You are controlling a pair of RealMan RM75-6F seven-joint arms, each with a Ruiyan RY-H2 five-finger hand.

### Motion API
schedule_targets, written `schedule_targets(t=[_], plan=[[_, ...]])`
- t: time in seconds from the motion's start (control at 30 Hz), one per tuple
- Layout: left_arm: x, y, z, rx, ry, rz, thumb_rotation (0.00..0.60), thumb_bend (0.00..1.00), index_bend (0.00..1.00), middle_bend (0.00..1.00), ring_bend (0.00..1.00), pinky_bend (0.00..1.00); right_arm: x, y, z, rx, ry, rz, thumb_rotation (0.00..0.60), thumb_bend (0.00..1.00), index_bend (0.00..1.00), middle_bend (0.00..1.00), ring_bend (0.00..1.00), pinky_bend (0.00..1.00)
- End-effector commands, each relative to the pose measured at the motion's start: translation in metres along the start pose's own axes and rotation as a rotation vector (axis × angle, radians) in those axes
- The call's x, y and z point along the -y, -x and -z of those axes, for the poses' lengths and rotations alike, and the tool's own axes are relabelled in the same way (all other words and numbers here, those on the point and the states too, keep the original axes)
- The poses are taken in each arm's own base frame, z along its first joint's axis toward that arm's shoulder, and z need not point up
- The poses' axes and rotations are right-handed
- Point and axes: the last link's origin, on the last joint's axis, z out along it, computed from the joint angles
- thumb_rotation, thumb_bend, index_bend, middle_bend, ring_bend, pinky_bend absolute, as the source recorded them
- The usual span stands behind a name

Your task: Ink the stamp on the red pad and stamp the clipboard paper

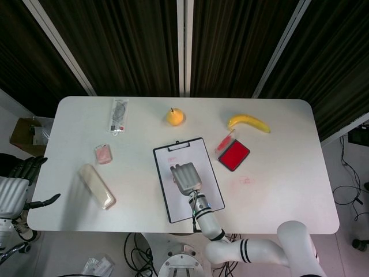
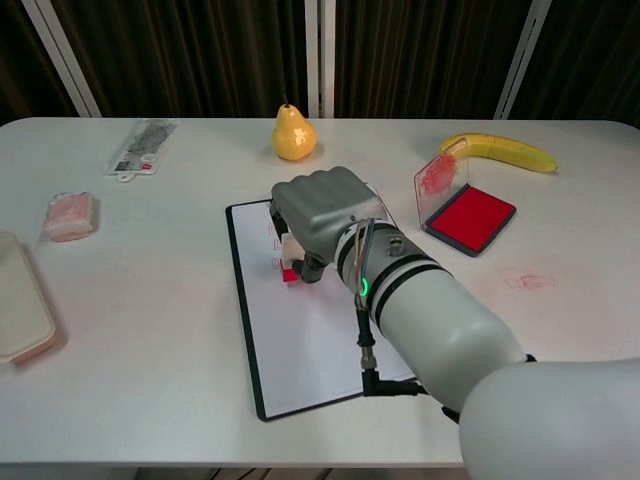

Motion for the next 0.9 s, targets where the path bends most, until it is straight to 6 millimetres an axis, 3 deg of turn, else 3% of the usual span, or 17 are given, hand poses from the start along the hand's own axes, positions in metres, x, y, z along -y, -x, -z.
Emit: schedule_targets(t=[0.03, 0.9], plan=[[0.000, 0.000, 0.000, 0.000, -0.001, 0.000, 0.298, 0.11, 0.11, 0.10, 0.09, 0.19, 0.002, 0.002, -0.002, 0.006, -0.001, -0.005, 0.600, 0.39, 0.65, 0.58, 0.82, 0.90], [0.005, -0.001, 0.001, -0.003, -0.007, 0.011, 0.300, 0.11, 0.11, 0.10, 0.09, 0.19, 0.008, 0.024, -0.007, 0.051, 0.009, 0.048, 0.600, 0.39, 0.66, 0.59, 0.83, 0.90]])
